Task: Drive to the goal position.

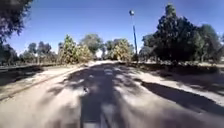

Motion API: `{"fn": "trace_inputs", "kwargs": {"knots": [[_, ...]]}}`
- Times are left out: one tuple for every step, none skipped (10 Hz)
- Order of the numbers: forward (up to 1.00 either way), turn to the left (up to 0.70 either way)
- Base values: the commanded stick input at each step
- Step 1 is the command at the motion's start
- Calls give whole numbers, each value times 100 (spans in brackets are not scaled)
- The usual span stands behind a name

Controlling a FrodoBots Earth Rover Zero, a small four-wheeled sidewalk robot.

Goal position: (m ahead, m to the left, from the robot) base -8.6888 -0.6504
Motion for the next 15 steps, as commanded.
{"fn": "trace_inputs", "kwargs": {"knots": [[100, 13], [100, 0], [100, 0], [100, 29], [100, 40], [100, 40], [100, 40], [100, 23], [100, 4], [100, 0], [100, 0], [100, 0], [100, 0], [100, 0], [100, 0]]}}
